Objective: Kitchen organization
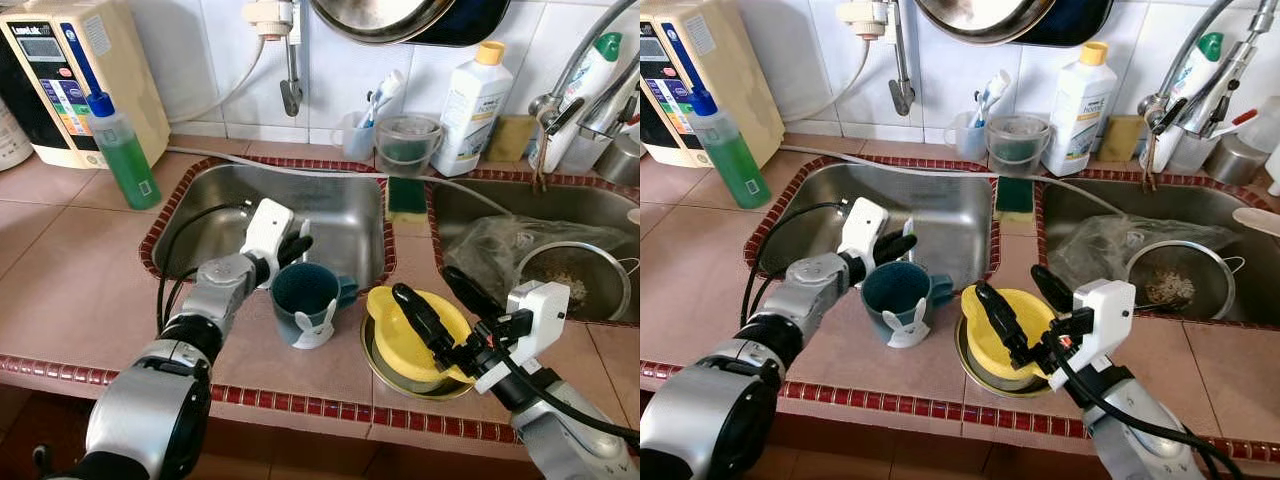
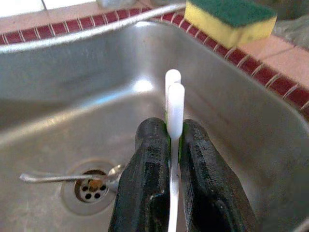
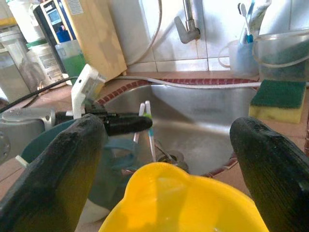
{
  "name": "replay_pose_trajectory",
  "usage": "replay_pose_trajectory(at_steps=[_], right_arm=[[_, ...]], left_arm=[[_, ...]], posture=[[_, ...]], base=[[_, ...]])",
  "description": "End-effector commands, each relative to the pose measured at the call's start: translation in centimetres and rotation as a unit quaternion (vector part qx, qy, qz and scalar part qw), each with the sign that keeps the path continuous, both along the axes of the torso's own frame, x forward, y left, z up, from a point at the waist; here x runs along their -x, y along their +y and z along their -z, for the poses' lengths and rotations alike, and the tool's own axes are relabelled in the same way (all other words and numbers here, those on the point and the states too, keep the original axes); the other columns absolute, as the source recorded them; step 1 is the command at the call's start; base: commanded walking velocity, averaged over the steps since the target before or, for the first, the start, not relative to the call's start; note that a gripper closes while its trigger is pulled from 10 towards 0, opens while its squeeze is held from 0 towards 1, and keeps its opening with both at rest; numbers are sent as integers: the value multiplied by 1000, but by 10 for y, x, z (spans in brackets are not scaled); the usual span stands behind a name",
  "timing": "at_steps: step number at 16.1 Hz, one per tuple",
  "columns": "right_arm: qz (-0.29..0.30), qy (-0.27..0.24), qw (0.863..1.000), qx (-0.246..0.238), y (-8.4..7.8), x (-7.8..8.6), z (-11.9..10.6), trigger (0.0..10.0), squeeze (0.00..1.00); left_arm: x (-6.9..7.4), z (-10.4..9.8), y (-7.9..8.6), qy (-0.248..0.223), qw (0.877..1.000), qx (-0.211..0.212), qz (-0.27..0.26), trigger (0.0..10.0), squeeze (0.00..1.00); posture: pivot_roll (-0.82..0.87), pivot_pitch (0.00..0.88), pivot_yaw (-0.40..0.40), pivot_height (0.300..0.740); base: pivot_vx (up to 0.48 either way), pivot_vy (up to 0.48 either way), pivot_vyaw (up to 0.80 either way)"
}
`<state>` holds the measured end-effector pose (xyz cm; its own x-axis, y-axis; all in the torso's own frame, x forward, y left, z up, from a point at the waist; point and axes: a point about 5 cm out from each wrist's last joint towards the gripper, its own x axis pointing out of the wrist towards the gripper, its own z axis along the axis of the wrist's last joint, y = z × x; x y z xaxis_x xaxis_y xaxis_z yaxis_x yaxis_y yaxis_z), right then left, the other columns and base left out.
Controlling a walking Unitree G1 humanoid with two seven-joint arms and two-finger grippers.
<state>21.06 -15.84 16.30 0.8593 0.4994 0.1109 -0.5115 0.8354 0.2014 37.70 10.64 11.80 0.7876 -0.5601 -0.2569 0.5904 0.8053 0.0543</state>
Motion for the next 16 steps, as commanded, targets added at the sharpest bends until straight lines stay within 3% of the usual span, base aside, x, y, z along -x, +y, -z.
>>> replay_pose_trajectory(at_steps=[1, 6, 7, 8, 16], right_arm=[[-5, -6, 1000, 2, 2, 0, -3, 10000, 0], [-10, -10, 1000, 1, 5, -3, -2, 10000, 0], [-11, -11, 1000, 1, 5, -3, -2, 10000, 0], [-10, -11, 1000, 3, 5, -3, -2, 10000, 0], [-13, -14, 1000, 6, 7, -4, -2, 10000, 0]], left_arm=[[1, 1, 2, -1, 1000, -9, 6, 10000, 0], [2, 12, 4, 27, 998, -30, -37, 10000, 0], [3, 16, 6, 38, 997, -37, -49, 10000, 67], [3, 17, 7, 45, 997, -33, -53, 10000, 1000], [-1, 11, 9, 39, 997, -31, -60, 10000, 1000]], posture=[[-210, 31, 69, 740], [-213, 14, 74, 740], [-215, 13, 74, 740], [-216, 11, 74, 740], [-213, 0, 75, 740]], base=[[0, 0, 0], [0, 0, 0], [0, 0, 0], [0, 0, 0], [0, 0, 0]])
